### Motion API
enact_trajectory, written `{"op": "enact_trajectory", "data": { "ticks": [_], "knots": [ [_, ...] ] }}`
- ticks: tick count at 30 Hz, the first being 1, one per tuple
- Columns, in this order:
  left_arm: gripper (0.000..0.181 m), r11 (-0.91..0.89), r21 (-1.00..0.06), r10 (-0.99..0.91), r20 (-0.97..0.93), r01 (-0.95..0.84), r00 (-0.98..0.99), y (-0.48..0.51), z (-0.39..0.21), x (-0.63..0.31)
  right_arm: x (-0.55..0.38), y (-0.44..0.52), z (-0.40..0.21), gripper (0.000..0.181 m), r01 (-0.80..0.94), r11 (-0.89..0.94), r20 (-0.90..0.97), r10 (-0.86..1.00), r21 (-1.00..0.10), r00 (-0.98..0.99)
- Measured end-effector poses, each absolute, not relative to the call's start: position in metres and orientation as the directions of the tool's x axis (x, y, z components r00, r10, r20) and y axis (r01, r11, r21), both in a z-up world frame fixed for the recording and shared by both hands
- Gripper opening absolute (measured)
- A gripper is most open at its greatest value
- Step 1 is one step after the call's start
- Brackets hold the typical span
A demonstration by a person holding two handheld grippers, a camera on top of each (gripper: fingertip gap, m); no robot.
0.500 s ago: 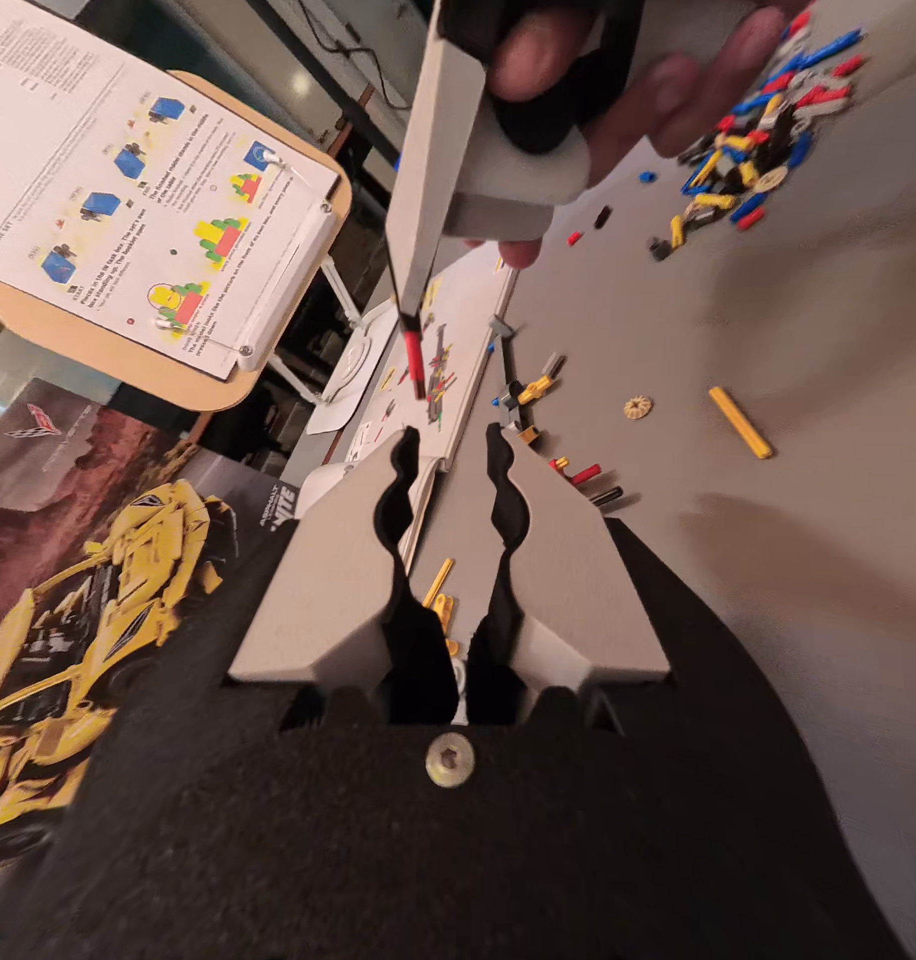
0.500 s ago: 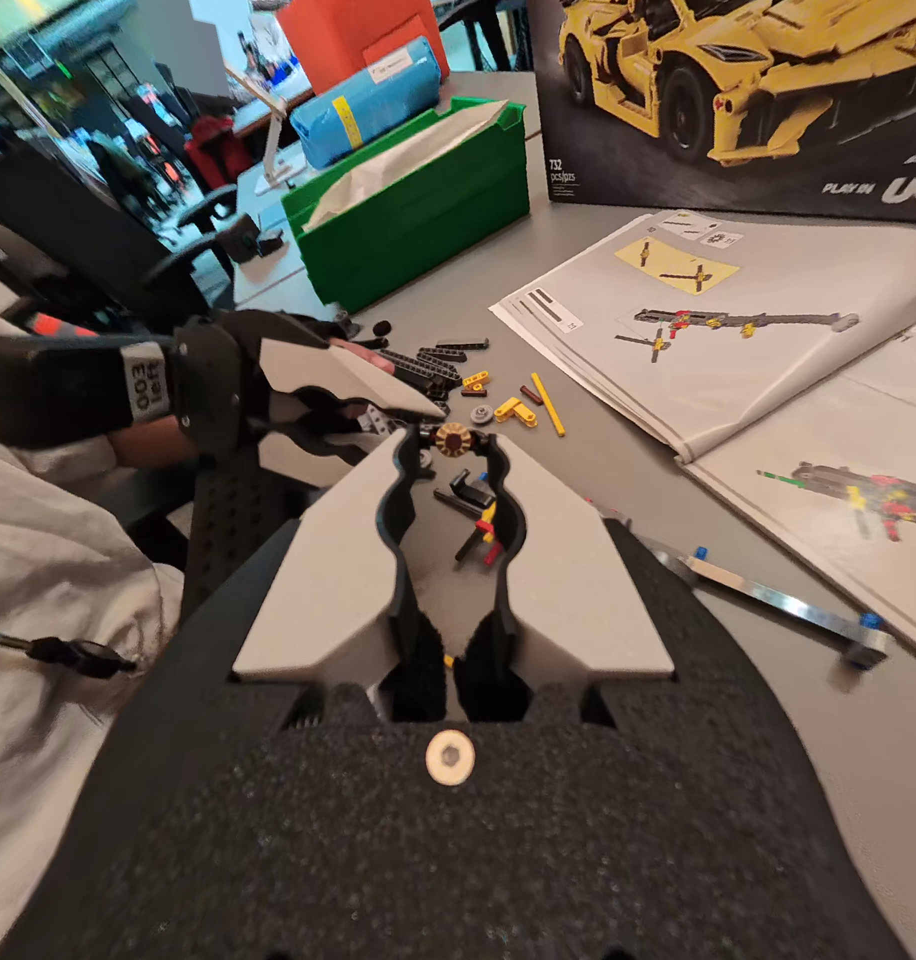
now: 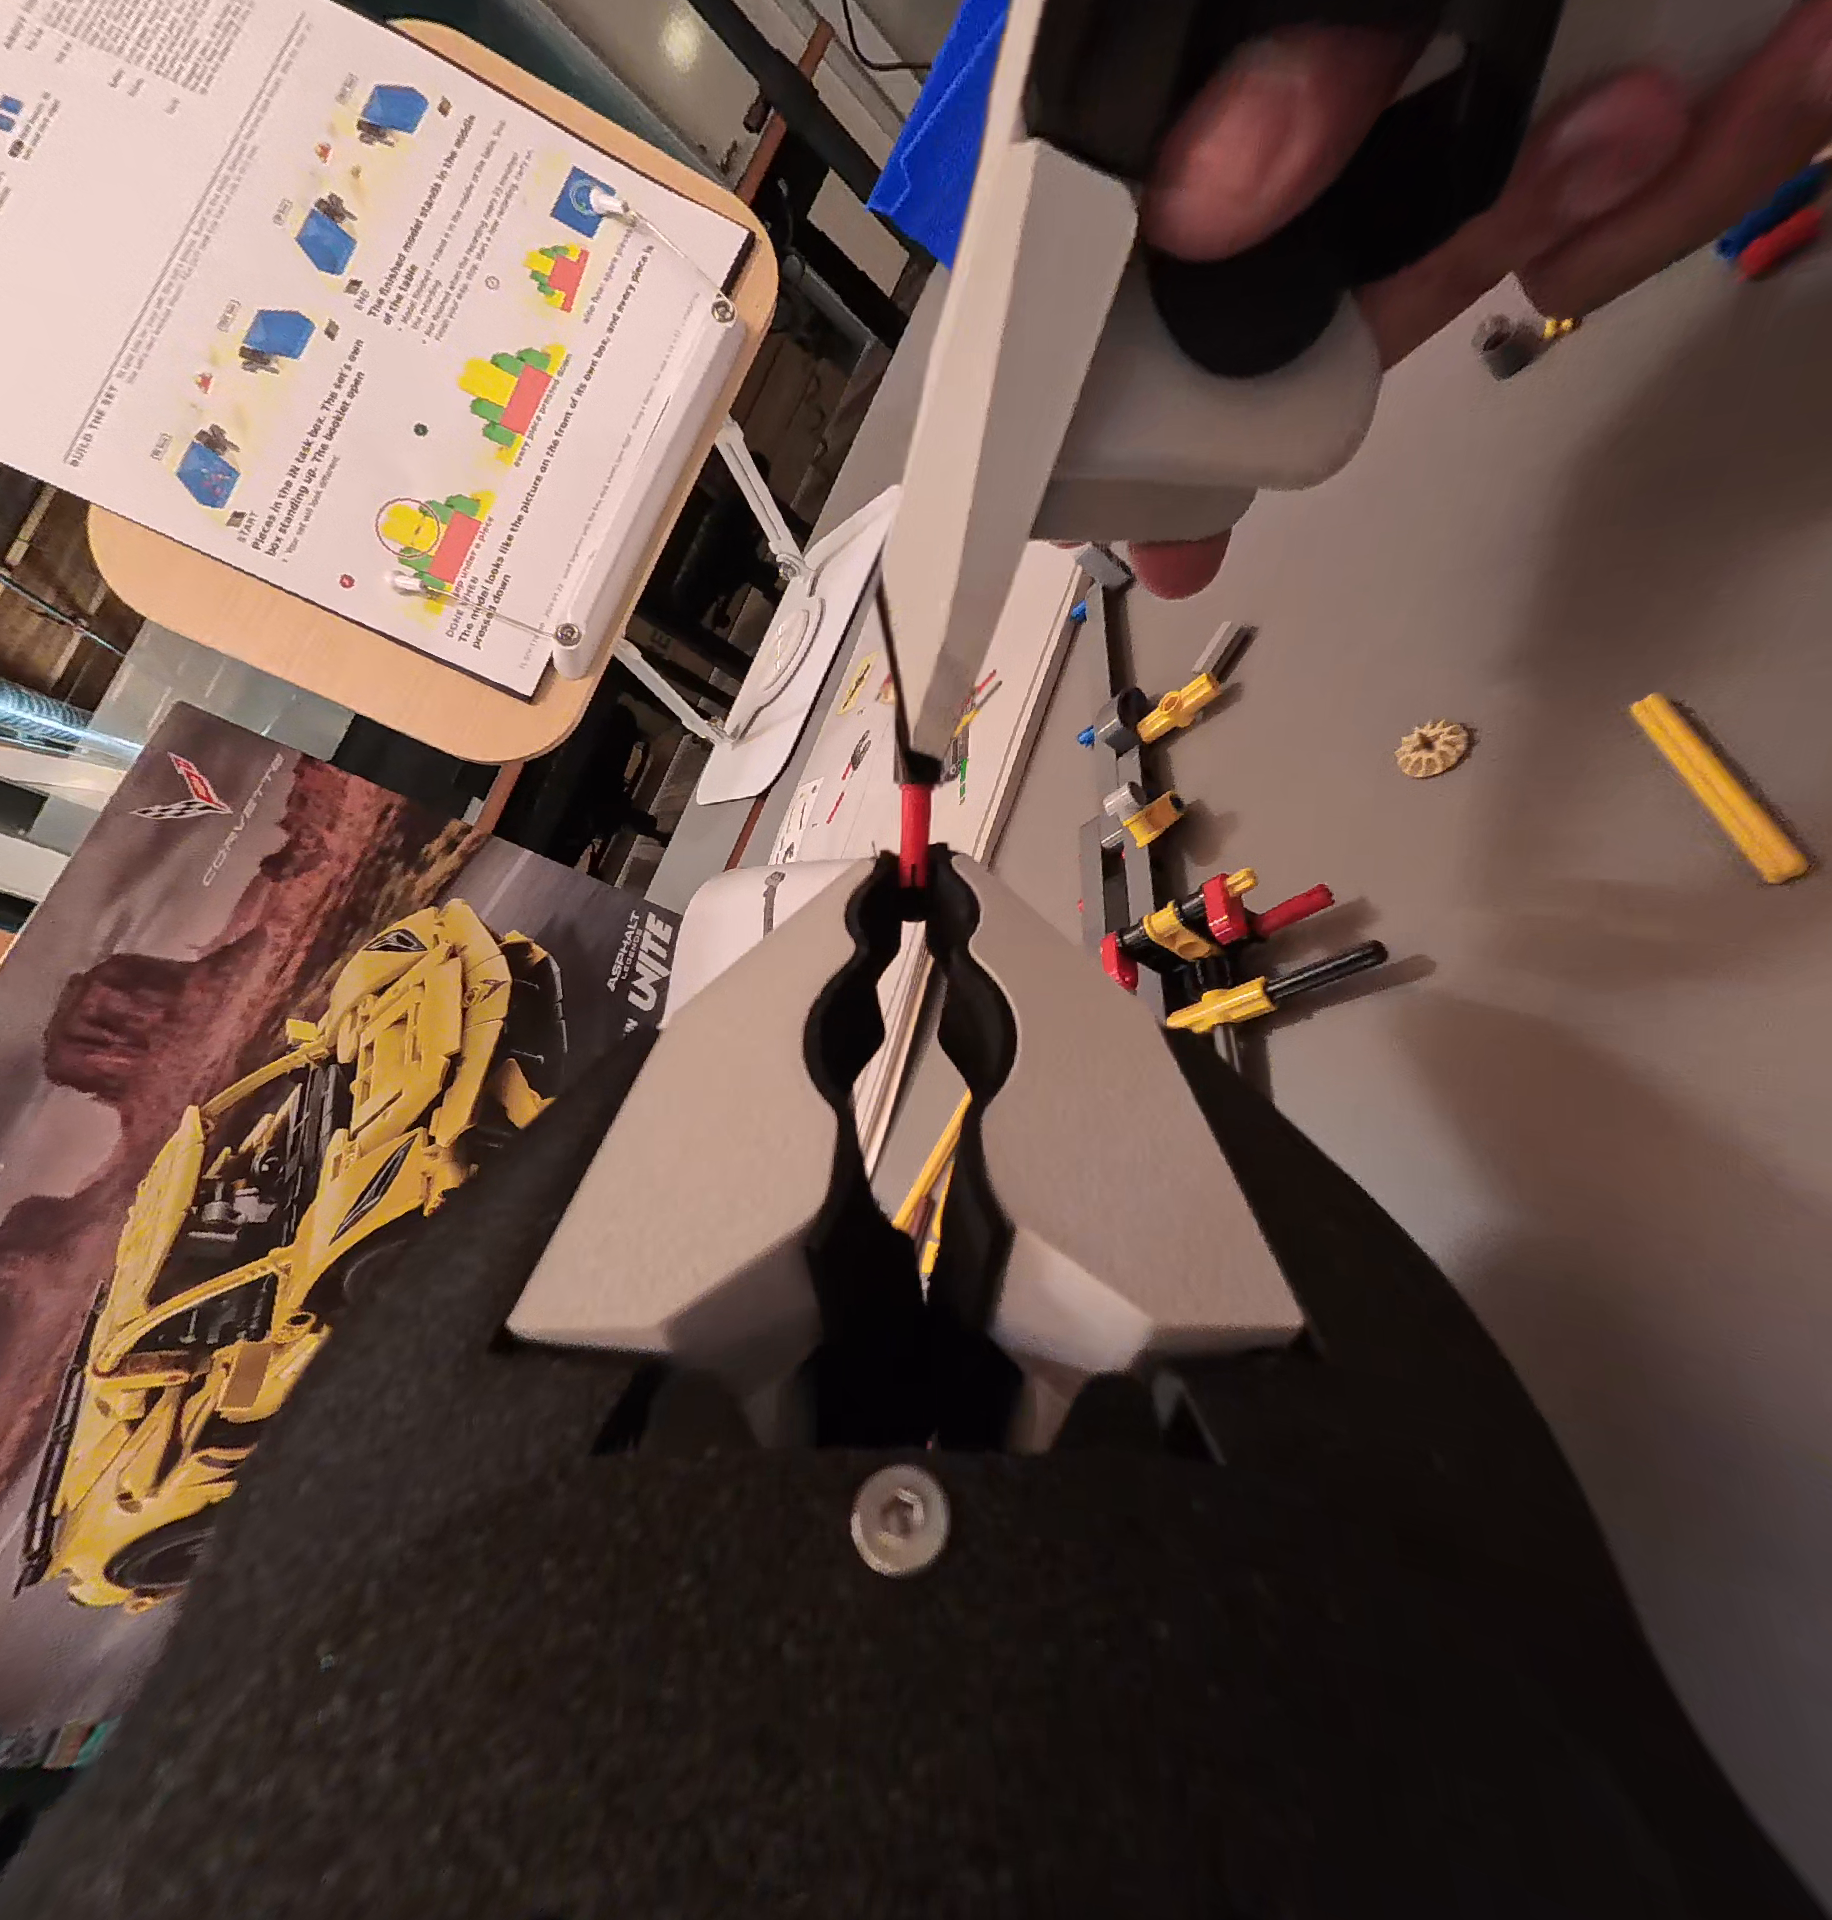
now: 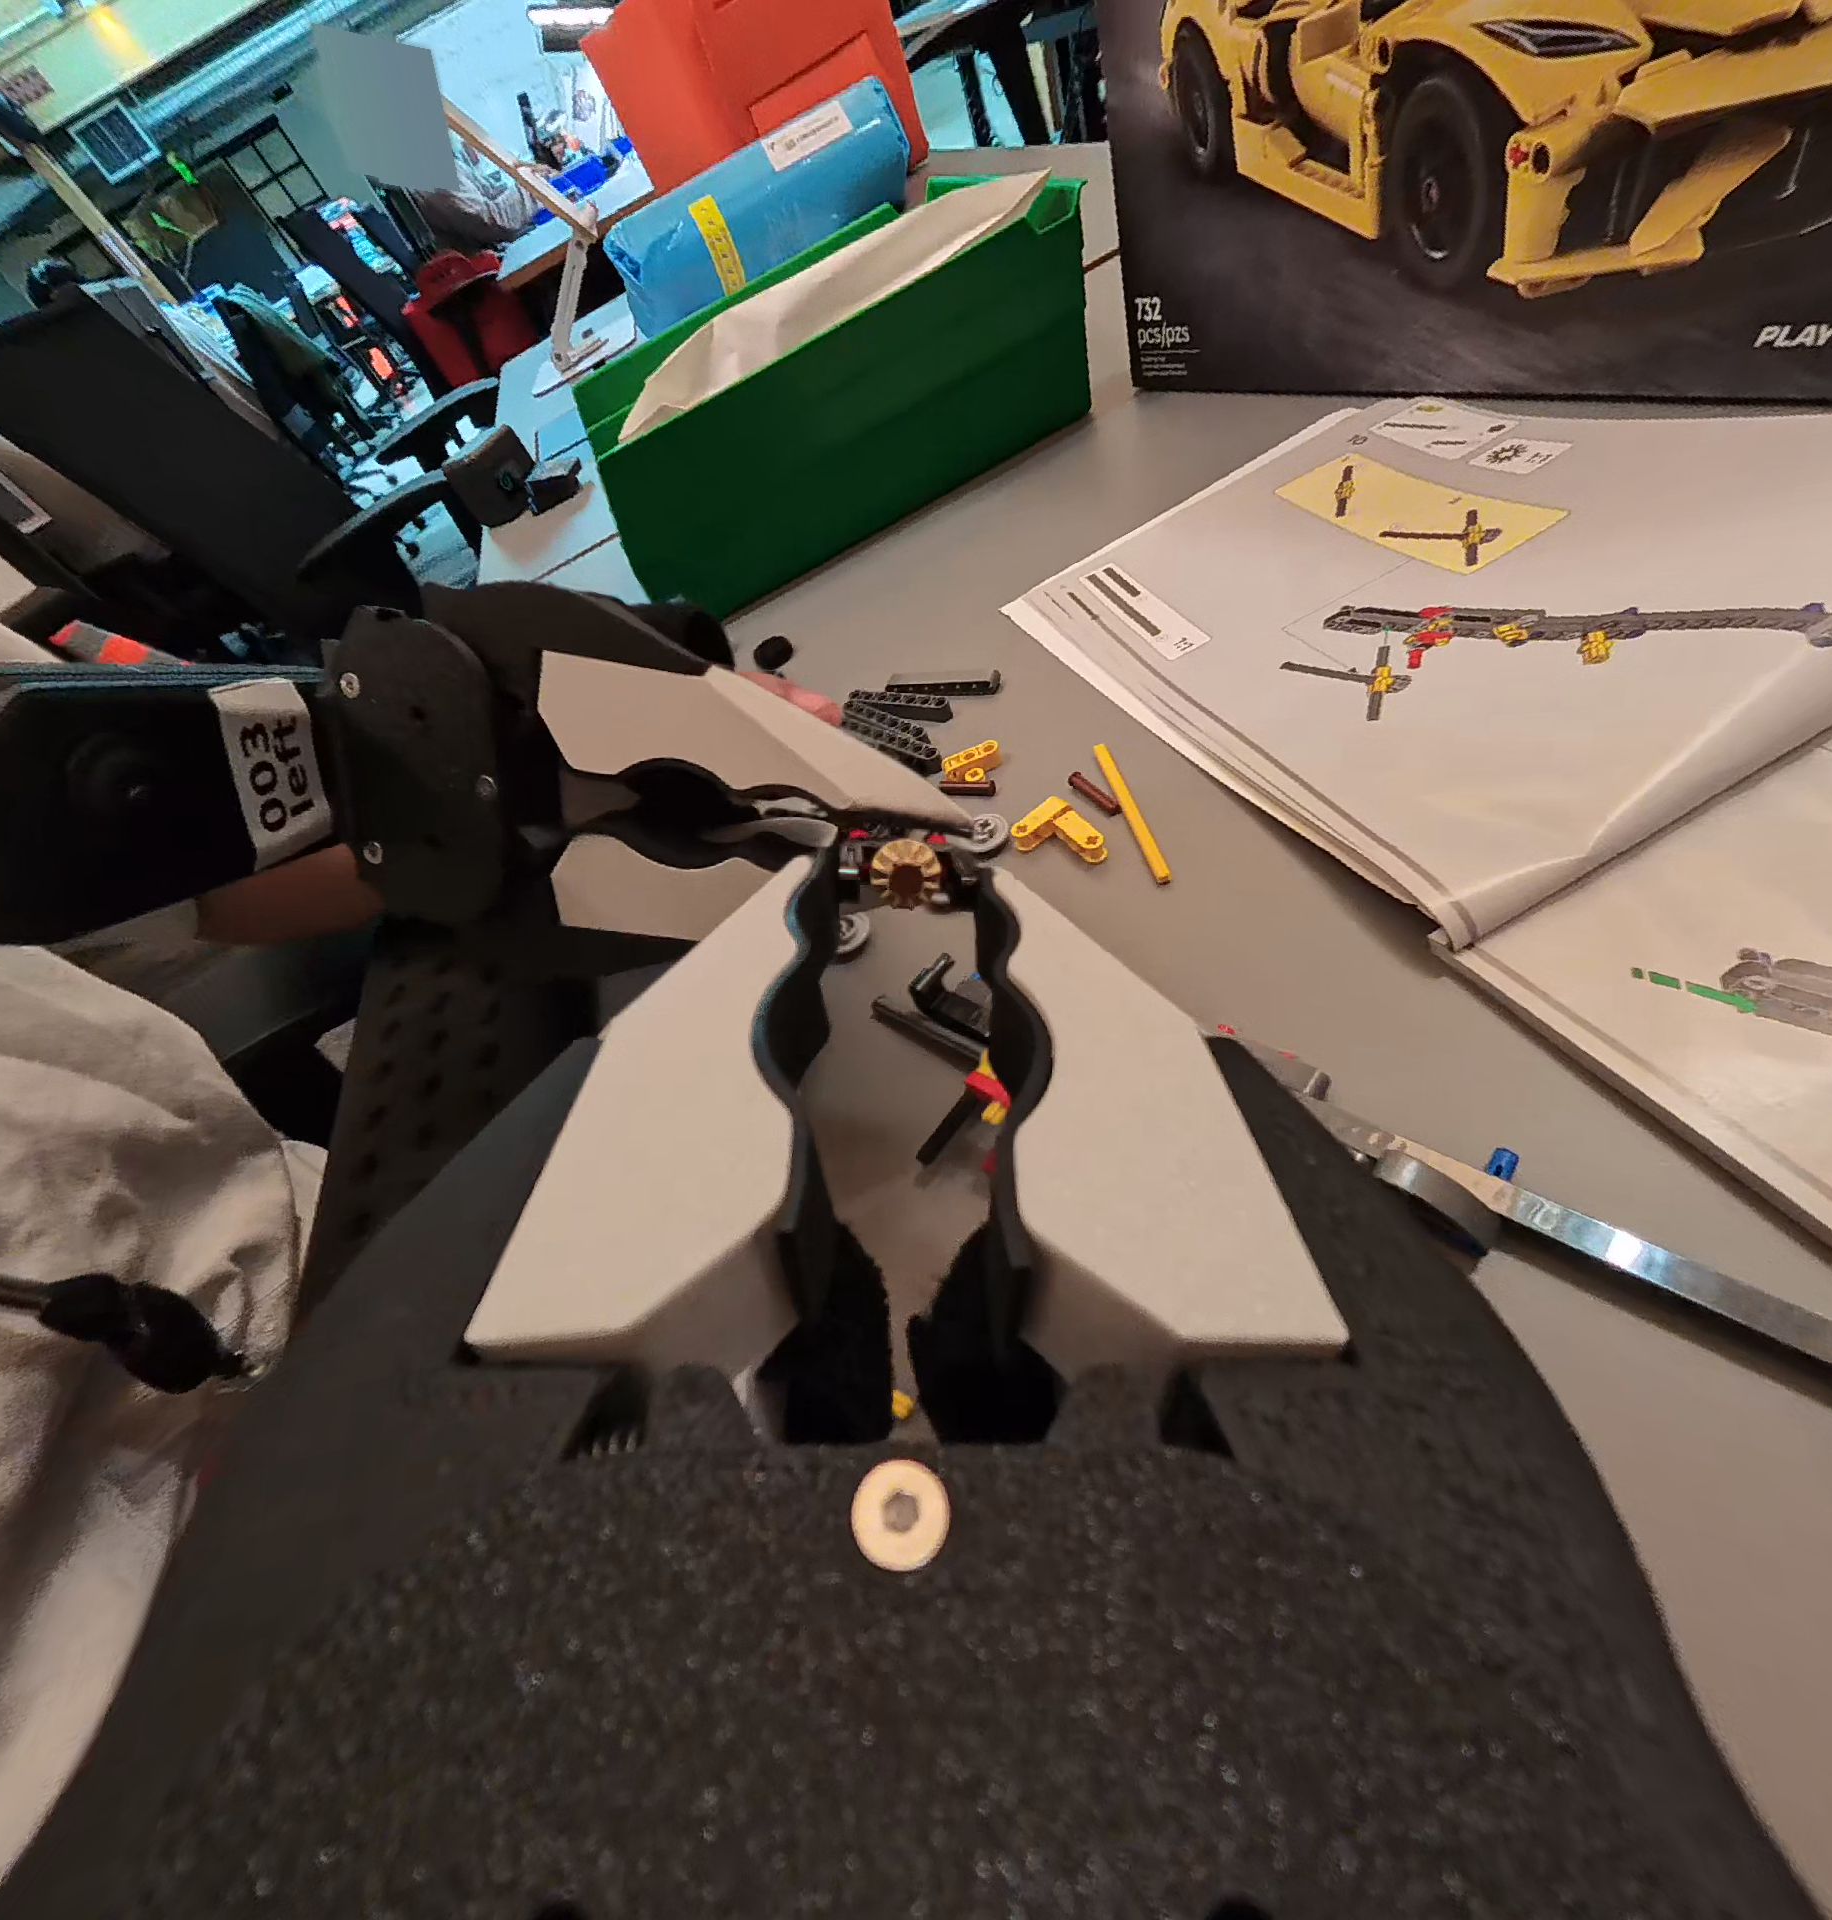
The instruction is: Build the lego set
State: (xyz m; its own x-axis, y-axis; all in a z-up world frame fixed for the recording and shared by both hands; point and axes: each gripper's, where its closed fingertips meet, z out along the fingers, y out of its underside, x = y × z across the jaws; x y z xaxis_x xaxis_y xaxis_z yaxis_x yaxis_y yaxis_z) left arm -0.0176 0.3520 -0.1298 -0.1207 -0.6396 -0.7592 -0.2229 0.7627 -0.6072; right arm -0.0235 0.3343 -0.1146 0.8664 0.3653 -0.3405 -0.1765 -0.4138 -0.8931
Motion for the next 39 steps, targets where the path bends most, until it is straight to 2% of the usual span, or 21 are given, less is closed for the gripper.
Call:
{"op": "enact_trajectory", "data": {
  "ticks": [5,9,15,19,23,28,30,34,37,39],
  "knots": [
    [0.003,0.820,-0.538,-0.563,-0.819,-0.196,-0.106,0.358,-0.123,-0.010,-0.016,0.336,-0.110,0.024,-0.185,-0.371,-0.321,0.348,-0.910,0.881],
    [0.002,0.821,-0.533,-0.562,-0.817,-0.206,-0.125,0.371,-0.113,0.009,0.023,0.331,-0.090,0.027,-0.177,-0.332,-0.275,0.279,-0.927,0.920],
    [0.003,0.747,-0.593,-0.654,-0.738,-0.302,-0.168,0.400,-0.119,0.051,0.158,0.312,-0.109,0.028,-0.222,-0.304,-0.165,-0.201,-0.926,0.966],
    [0.003,0.721,-0.612,-0.679,-0.718,-0.326,-0.155,0.408,-0.135,0.058,0.183,0.292,-0.129,0.030,-0.215,-0.332,-0.106,-0.317,-0.919,0.943],
    [0.003,0.754,-0.570,-0.639,-0.752,-0.326,-0.162,0.412,-0.141,0.056,0.176,0.296,-0.133,0.027,-0.215,-0.346,-0.119,-0.279,-0.913,0.953],
    [0.002,0.764,-0.578,-0.634,-0.755,-0.286,-0.167,0.403,-0.139,0.057,0.164,0.302,-0.127,0.028,-0.217,-0.322,-0.157,-0.203,-0.921,0.967],
    [0.002,0.786,-0.563,-0.611,-0.773,-0.258,-0.174,0.397,-0.138,0.056,0.146,0.306,-0.123,0.029,-0.206,-0.312,-0.181,-0.107,-0.927,0.978],
    [0.002,0.843,-0.510,-0.536,-0.828,-0.172,-0.168,0.383,-0.129,0.052,0.076,0.318,-0.110,0.047,-0.156,-0.306,-0.232,0.230,-0.939,0.945],
    [0.002,0.868,-0.477,-0.495,-0.852,-0.136,-0.171,0.374,-0.127,0.047,0.051,0.326,-0.112,0.049,-0.078,-0.321,-0.175,0.284,-0.944,0.943],
    [0.002,0.887,-0.446,-0.460,-0.871,-0.115,-0.170,0.369,-0.127,0.044,0.043,0.329,-0.105,0.048,-0.097,-0.309,-0.196,0.305,-0.946,0.932]
  ]
}}
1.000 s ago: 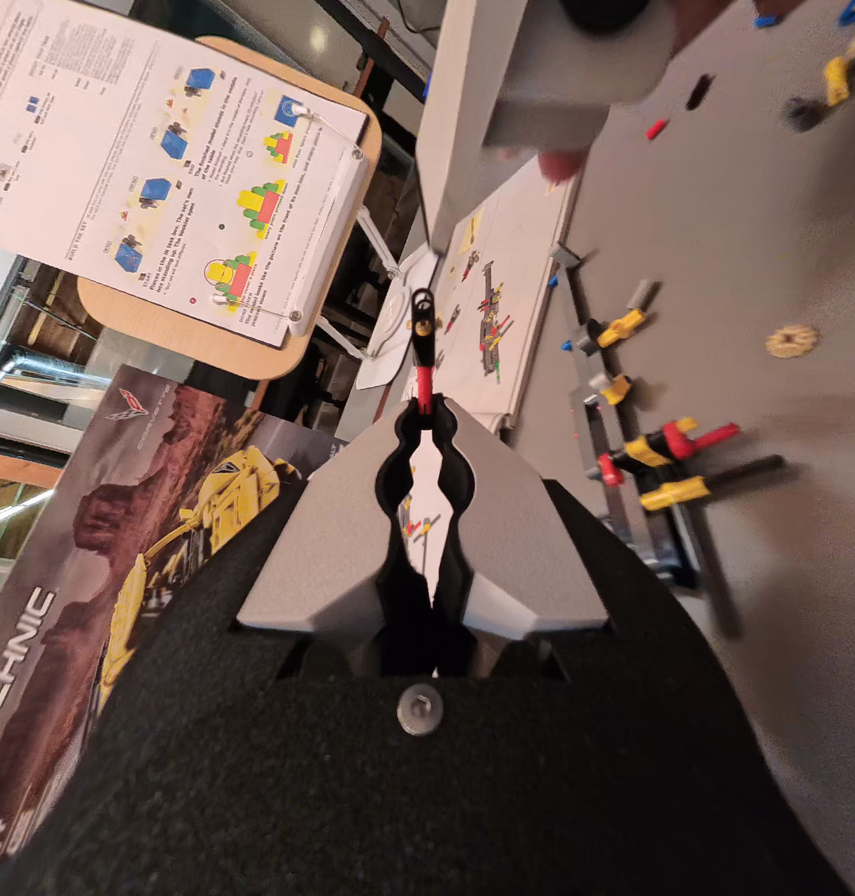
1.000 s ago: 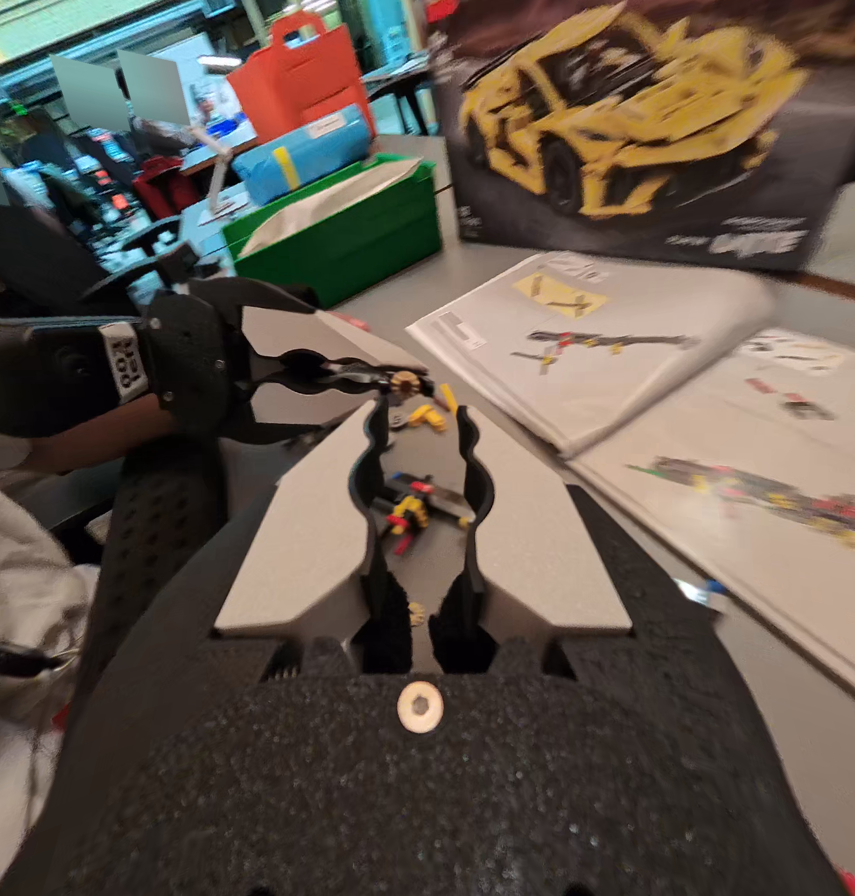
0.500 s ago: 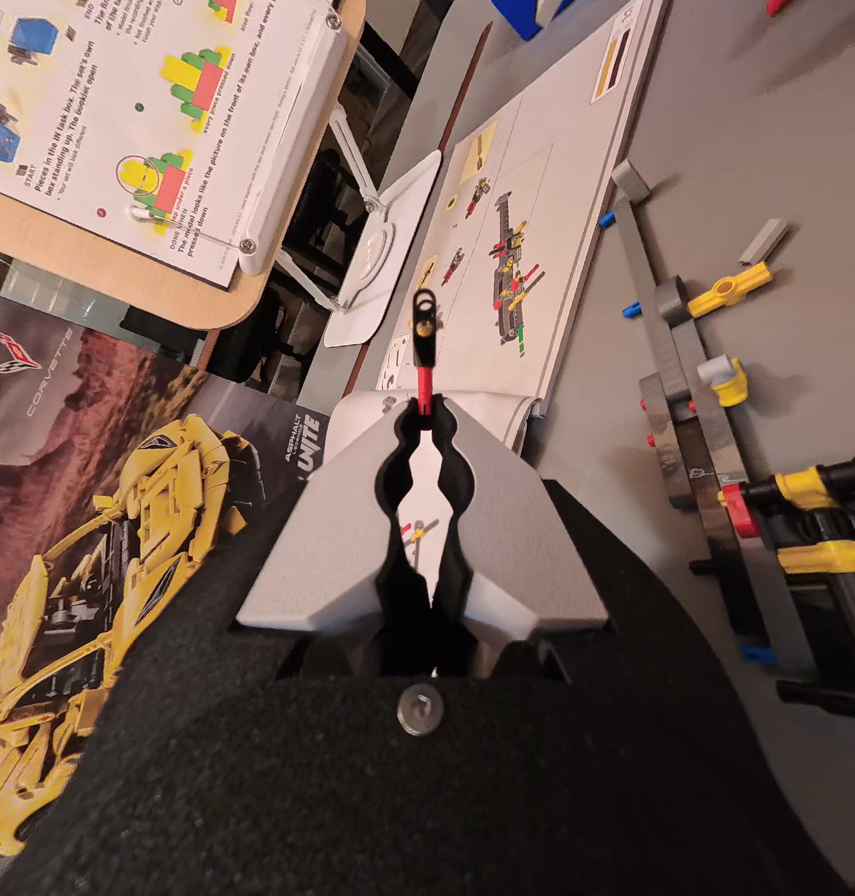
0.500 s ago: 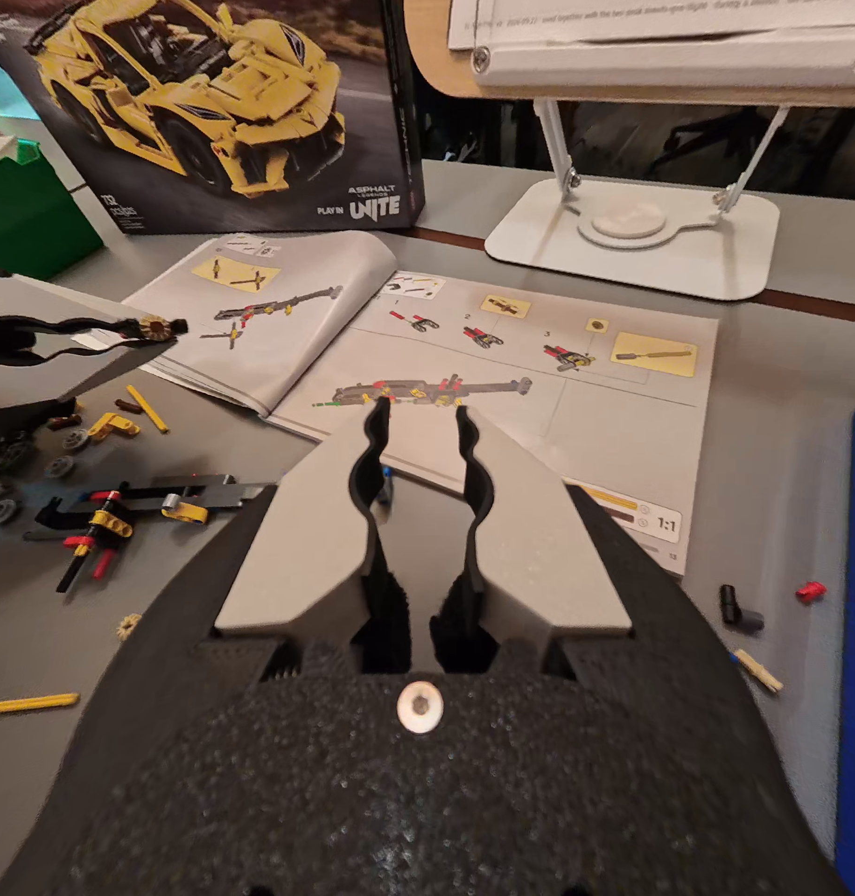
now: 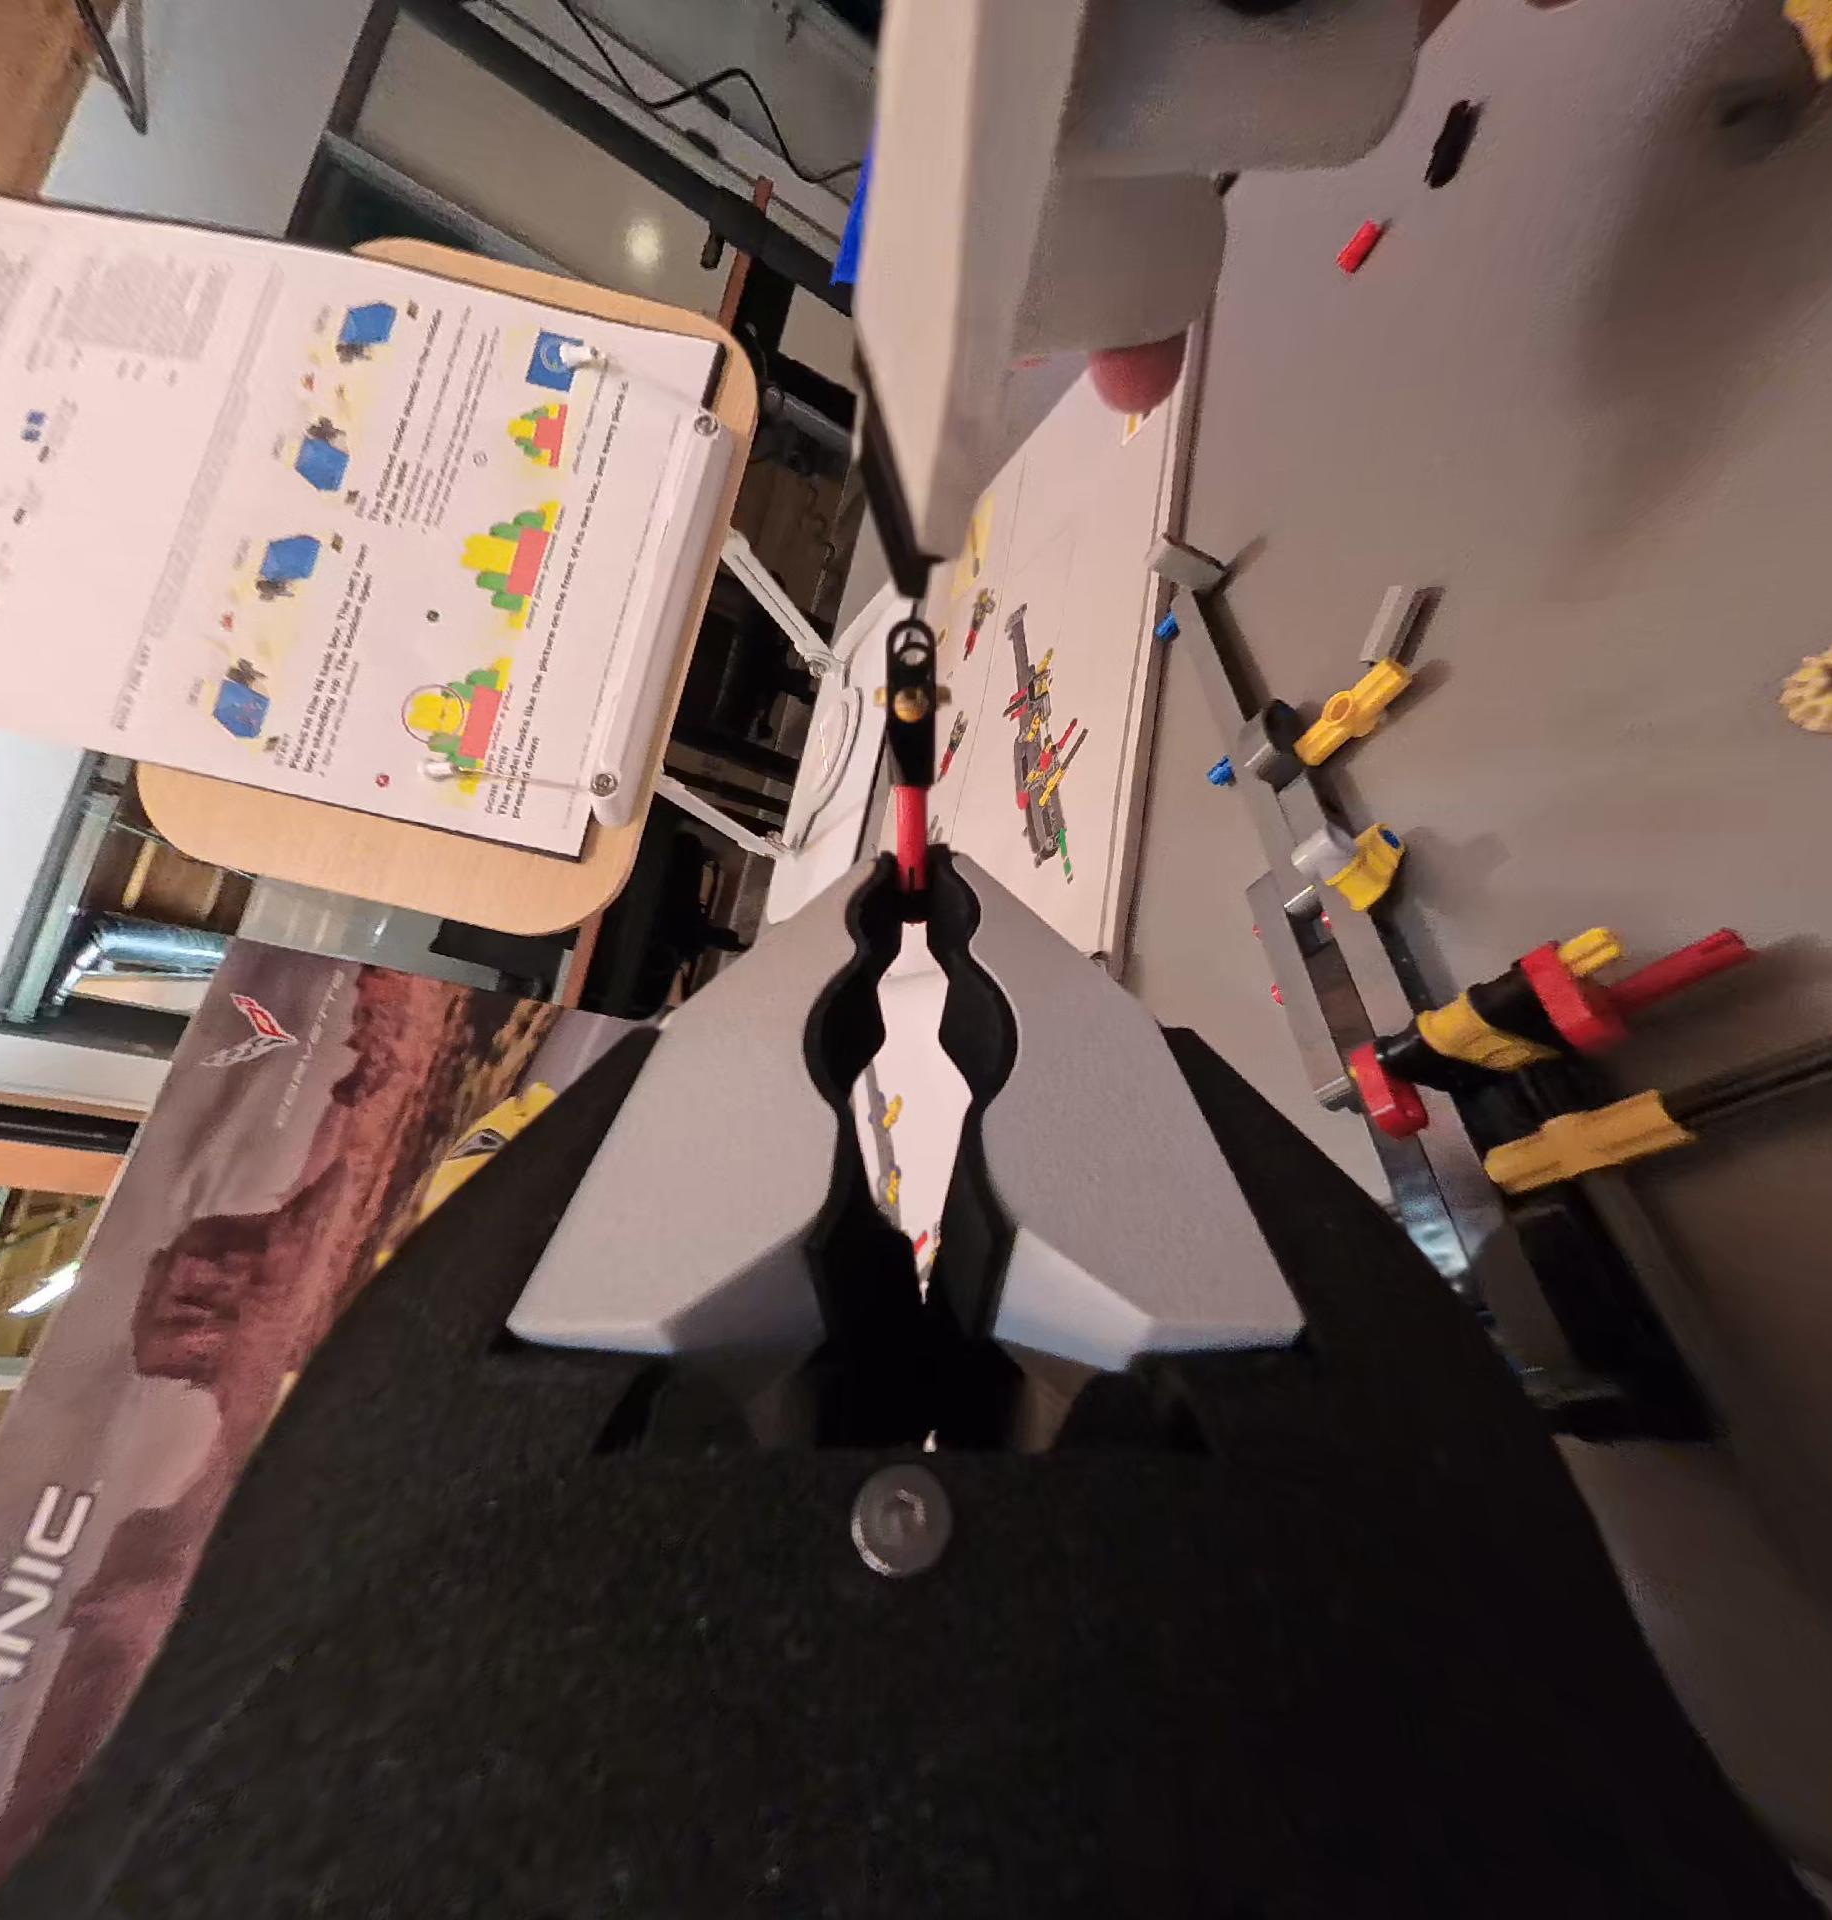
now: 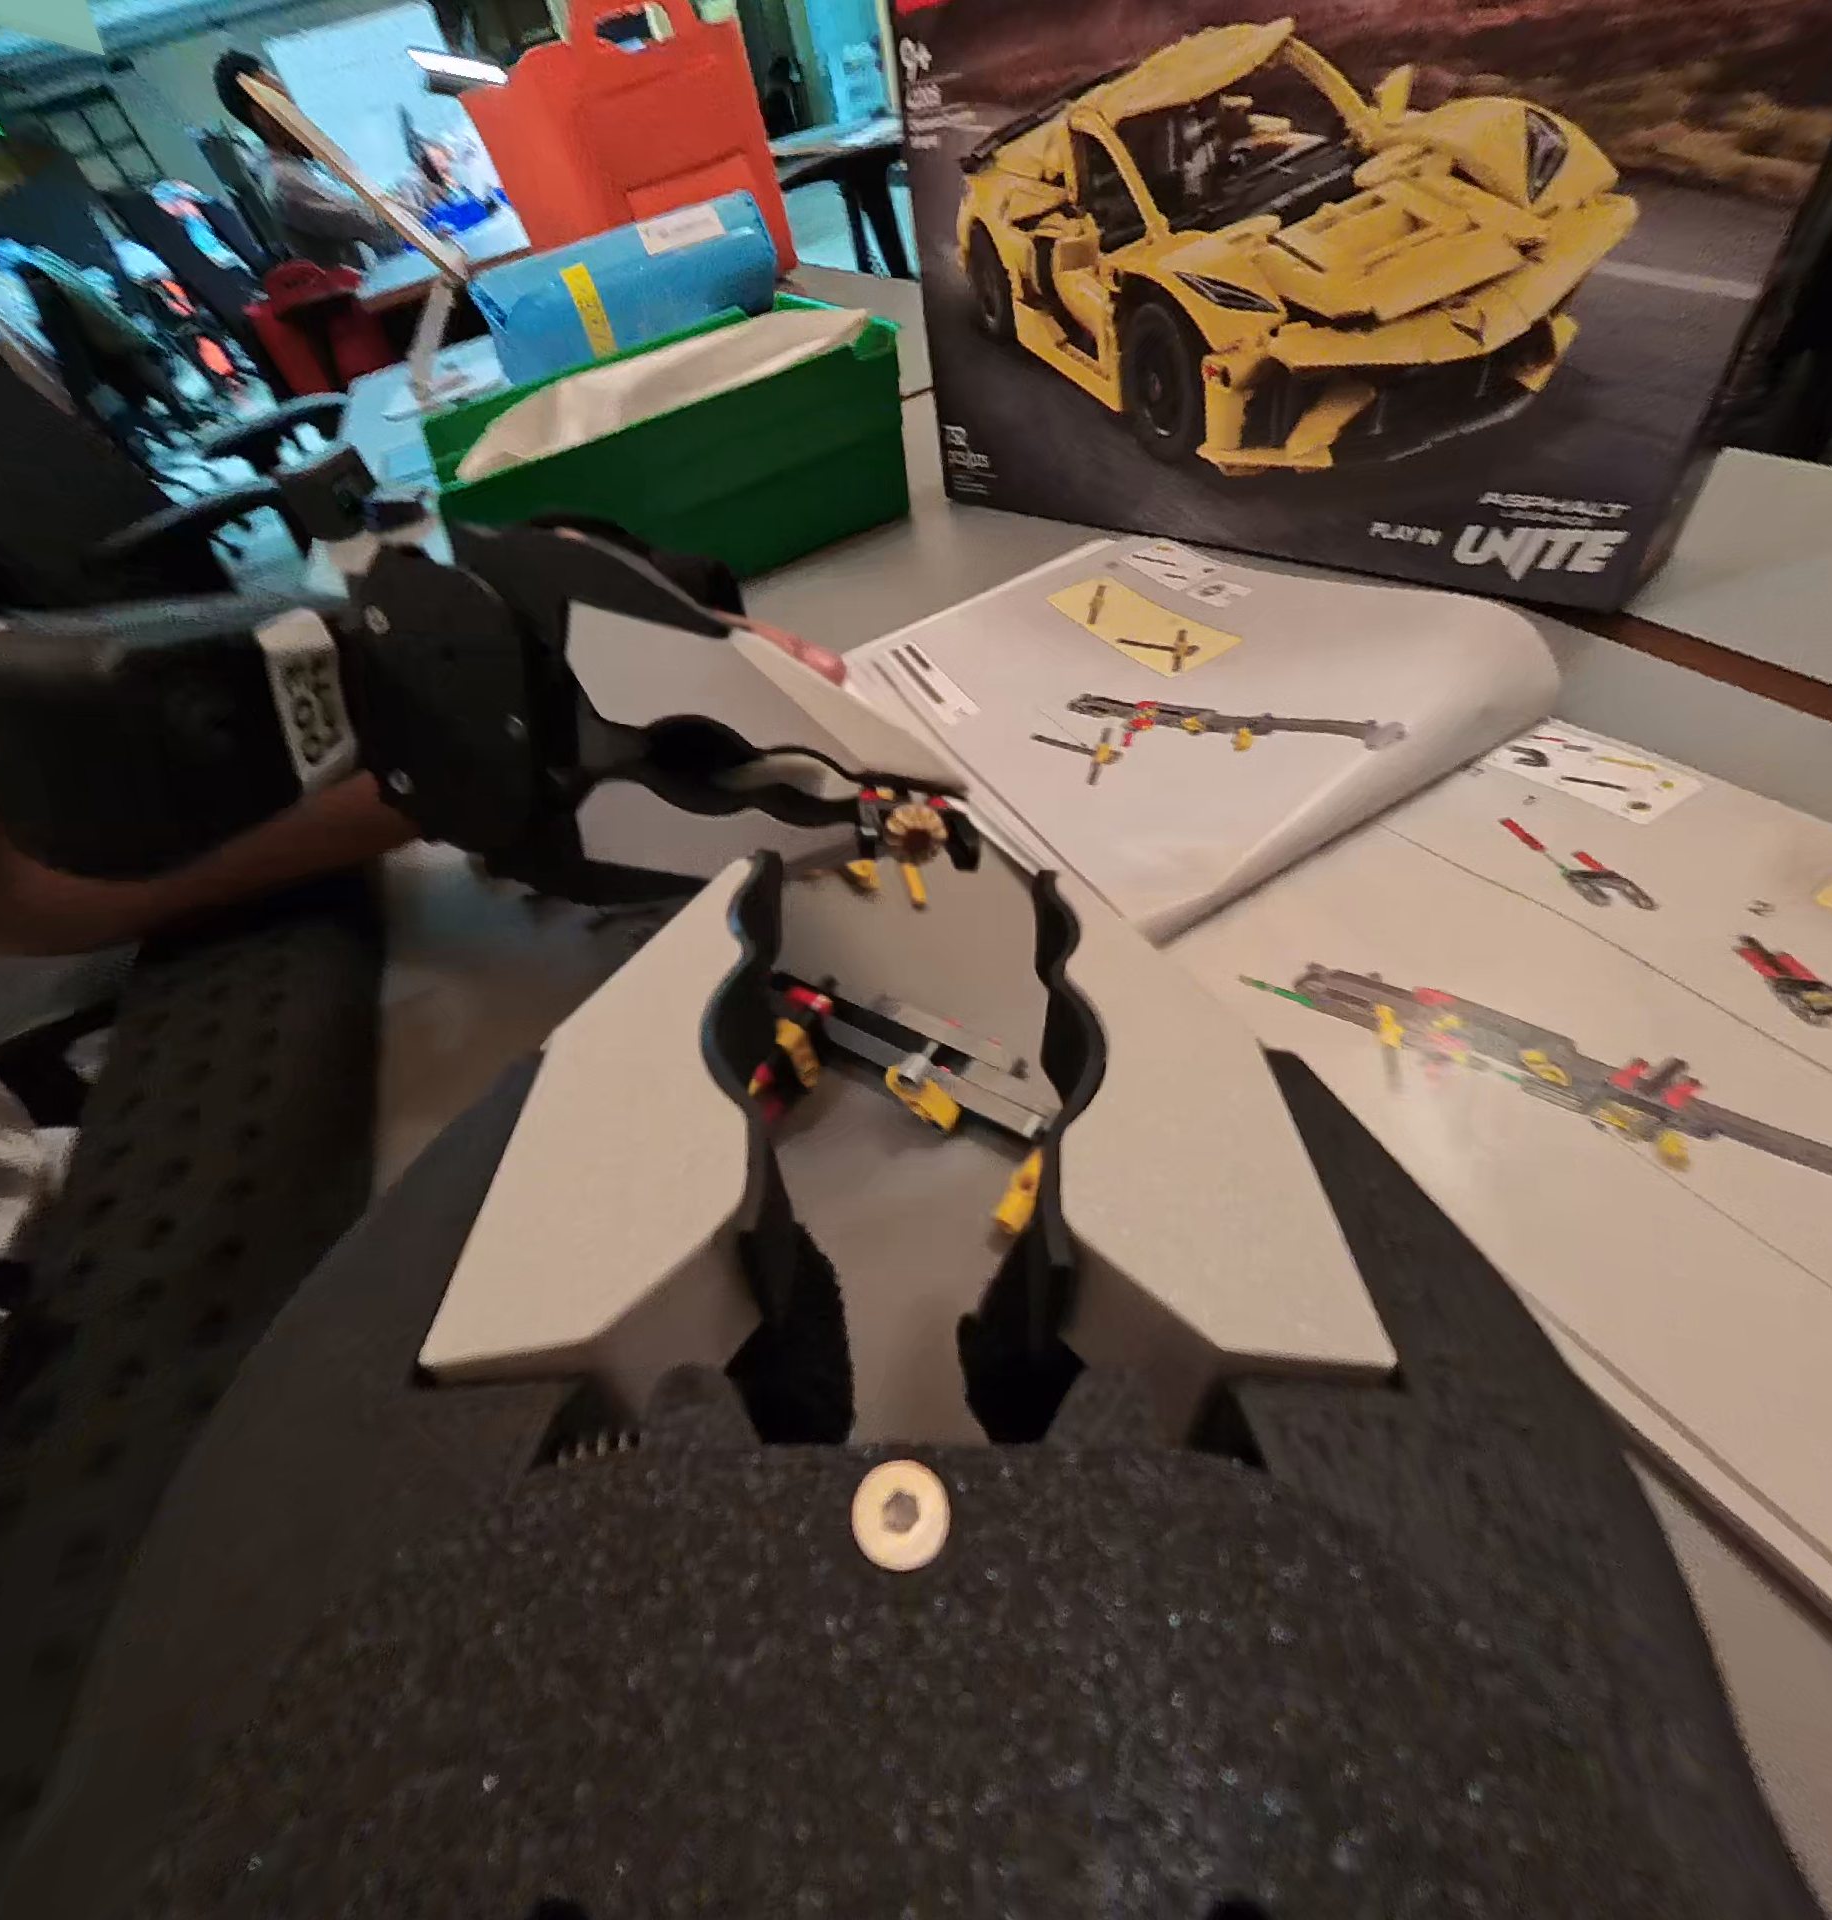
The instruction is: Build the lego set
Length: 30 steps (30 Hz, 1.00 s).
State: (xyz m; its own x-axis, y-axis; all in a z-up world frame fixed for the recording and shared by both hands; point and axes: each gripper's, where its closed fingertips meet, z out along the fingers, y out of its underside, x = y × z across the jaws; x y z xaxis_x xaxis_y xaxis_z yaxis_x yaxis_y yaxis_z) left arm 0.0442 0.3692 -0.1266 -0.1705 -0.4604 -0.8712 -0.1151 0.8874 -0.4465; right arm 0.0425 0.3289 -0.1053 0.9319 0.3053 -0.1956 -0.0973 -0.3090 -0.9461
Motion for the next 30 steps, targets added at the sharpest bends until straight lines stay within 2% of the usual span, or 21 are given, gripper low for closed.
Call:
{"op": "enact_trajectory", "data": {
  "ticks": [6,8,15,21,25,30],
  "knots": [
    [0.002,0.920,-0.386,-0.391,-0.906,-0.062,-0.164,0.352,-0.122,0.037,0.029,0.330,-0.108,0.042,-0.109,-0.342,-0.228,0.330,-0.933,0.916],
    [0.002,0.926,-0.372,-0.377,-0.912,-0.059,-0.161,0.350,-0.121,0.036,0.024,0.326,-0.113,0.026,-0.088,-0.375,-0.228,0.346,-0.923,0.910],
    [0.002,0.926,-0.375,-0.376,-0.911,-0.038,-0.171,0.346,-0.123,0.033,0.022,0.321,-0.116,0.024,-0.074,-0.385,-0.216,0.340,-0.920,0.915],
    [0.006,0.857,-0.504,-0.511,-0.813,-0.103,-0.278,0.344,-0.136,0.029,0.020,0.319,-0.121,0.023,-0.104,-0.416,-0.243,0.298,-0.903,0.923],
    [0.022,0.790,-0.598,-0.602,-0.717,-0.132,-0.353,0.343,-0.144,0.022,0.029,0.311,-0.126,0.024,-0.128,-0.449,-0.242,0.206,-0.884,0.948],
    [0.020,0.607,-0.760,-0.771,-0.490,-0.234,-0.407,0.349,-0.144,0.011,0.041,0.279,-0.155,0.024,-0.037,-0.605,-0.098,0.069,-0.796,0.993]
  ]
}}
